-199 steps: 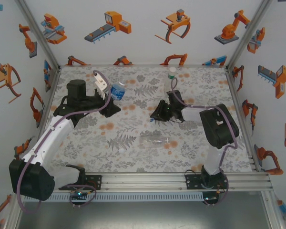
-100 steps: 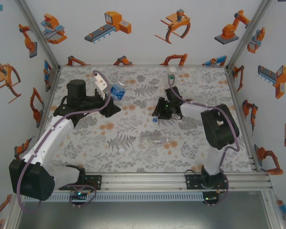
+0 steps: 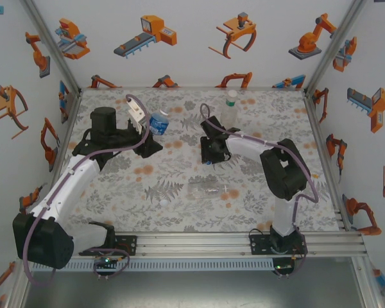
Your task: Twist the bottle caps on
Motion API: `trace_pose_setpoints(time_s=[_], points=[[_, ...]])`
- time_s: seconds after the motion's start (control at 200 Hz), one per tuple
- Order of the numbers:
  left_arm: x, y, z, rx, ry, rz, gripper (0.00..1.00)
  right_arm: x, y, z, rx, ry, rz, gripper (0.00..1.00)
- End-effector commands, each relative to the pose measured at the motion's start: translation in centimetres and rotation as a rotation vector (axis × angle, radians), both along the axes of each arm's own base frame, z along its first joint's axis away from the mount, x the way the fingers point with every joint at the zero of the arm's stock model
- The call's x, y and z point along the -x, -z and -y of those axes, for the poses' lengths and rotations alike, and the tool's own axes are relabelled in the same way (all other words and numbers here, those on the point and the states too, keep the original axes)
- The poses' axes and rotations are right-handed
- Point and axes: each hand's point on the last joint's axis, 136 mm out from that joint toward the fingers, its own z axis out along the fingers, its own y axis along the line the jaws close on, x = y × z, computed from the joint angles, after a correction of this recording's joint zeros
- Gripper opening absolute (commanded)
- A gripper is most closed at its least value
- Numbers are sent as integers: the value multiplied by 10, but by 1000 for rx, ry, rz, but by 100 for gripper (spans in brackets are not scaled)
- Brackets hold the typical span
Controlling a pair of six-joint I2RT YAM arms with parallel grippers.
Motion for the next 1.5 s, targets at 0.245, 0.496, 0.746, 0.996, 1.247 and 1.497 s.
trace_pose_setpoints(time_s=[0.245,0.496,0.746,0.996,1.247,1.497], points=[[0,-8,3,6,19,21,0,6,8,4,146,-58,2,43],[0,-9,3,6,19,23,0,1,1,-3,138,-77,24,42],[0,-8,3,5,18,22,0,0,2,-7,120,-81,22,41],[0,-8,3,5,20,22,0,0,-1,-8,116,-83,27,38],[0,-9,3,6,20,25,0,-1,-4,-9,113,-84,30,36],[0,-8,3,4,21,22,0,-1,-19,-8,100,-83,53,34]])
